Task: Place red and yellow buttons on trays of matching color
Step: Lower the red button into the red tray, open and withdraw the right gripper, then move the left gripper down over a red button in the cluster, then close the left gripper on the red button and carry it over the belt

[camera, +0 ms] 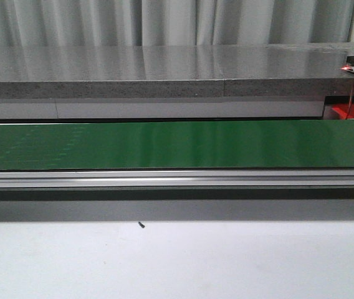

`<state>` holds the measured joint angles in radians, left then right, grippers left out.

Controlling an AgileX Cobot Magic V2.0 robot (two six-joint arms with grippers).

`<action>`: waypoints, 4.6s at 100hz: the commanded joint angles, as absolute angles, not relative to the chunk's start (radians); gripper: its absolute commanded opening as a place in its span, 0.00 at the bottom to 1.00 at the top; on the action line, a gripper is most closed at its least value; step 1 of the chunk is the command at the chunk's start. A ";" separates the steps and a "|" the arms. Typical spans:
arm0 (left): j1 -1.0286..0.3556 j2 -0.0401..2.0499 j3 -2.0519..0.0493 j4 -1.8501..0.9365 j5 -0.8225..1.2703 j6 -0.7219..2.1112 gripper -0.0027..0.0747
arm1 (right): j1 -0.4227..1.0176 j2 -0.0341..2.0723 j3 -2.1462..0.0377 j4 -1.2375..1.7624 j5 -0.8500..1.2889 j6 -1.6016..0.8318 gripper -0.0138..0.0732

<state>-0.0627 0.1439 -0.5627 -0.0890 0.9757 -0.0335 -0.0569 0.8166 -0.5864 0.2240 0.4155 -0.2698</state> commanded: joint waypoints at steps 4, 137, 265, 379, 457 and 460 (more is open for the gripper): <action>-0.071 0.159 -0.587 -0.101 0.900 -0.034 0.01 | -0.057 0.740 -0.589 0.233 0.450 -0.278 0.02; -0.034 0.649 -0.647 0.000 0.679 -0.221 0.01 | -0.057 0.644 -0.572 0.235 0.527 -0.278 0.02; 0.435 1.314 -1.021 -0.029 0.725 -0.191 0.76 | -0.057 0.644 -0.572 0.235 0.527 -0.278 0.02; 0.510 1.821 -1.272 -0.190 0.728 -0.087 0.72 | -0.057 0.644 -0.572 0.235 0.527 -0.278 0.02; 0.501 1.602 -1.272 -0.193 0.746 -0.010 0.27 | -0.057 0.644 -0.572 0.235 0.527 -0.278 0.02; 0.494 1.587 -1.272 -0.193 0.750 -0.008 0.27 | -0.057 0.644 -0.572 0.235 0.527 -0.278 0.02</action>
<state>0.5088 1.6802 -1.2435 -0.1749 0.7653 -0.0165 -0.0569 0.6480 -0.5463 0.2240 0.5830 -0.2698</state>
